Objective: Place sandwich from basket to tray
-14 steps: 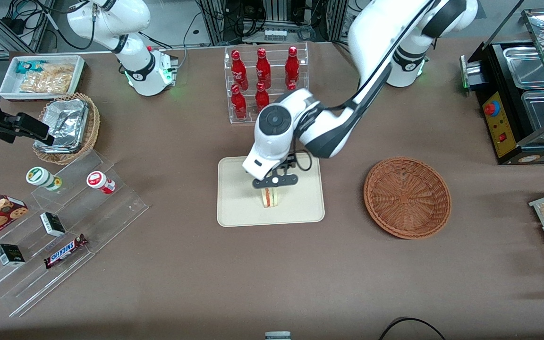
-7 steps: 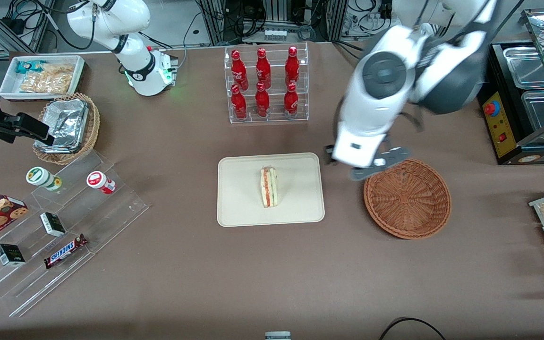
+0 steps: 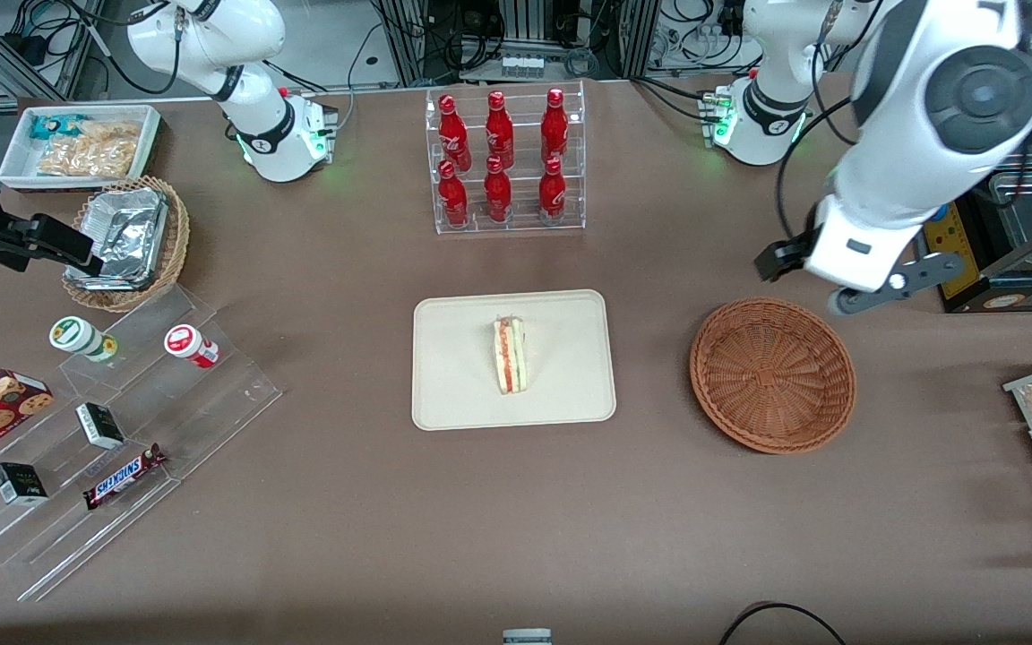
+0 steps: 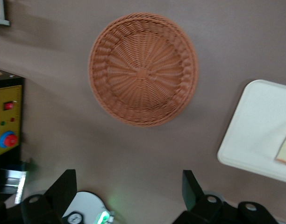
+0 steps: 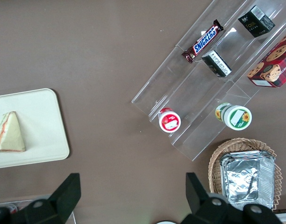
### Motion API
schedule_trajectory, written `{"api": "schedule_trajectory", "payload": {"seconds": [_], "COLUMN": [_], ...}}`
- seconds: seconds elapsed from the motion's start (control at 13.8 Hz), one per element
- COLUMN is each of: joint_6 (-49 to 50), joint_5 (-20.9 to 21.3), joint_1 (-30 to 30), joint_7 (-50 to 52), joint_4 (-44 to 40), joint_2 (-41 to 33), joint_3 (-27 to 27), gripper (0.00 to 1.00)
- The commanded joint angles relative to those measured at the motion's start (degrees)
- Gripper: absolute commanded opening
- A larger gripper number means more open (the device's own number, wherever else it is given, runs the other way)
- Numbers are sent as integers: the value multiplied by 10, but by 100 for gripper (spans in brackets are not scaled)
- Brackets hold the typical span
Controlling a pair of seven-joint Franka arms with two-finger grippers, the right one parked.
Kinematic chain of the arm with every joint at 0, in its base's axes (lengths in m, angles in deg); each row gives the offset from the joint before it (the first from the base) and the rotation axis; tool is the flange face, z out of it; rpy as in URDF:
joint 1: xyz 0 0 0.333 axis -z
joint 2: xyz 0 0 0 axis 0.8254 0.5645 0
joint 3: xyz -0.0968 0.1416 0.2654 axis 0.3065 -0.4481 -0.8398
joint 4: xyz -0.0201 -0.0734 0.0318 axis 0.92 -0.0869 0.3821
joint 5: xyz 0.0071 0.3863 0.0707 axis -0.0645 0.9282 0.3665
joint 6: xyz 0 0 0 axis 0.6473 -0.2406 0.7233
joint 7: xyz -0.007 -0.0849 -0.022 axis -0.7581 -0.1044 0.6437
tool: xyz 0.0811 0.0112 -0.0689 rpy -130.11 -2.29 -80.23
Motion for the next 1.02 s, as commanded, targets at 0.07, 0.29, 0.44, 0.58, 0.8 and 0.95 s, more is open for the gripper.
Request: {"api": "schedule_trajectory", "payload": {"seconds": [0.07, 0.29, 0.44, 0.58, 0.8, 0.95], "joint_6": [31, 36, 37, 37, 30, 30], "joint_5": [-16, -15, -14, -7, -8, -7], "joint_1": [-48, -44, -22, -23, -36, -39], "joint_7": [-85, -152, -199, -239, -293, -297], "joint_4": [-15, -36, -58, -59, -59, -56], "joint_2": [-21, -15, -6, -8, -15, -26], "joint_3": [4, -43, -83, -86, -87, -89], "gripper": [100, 100, 100, 100, 100, 100]}}
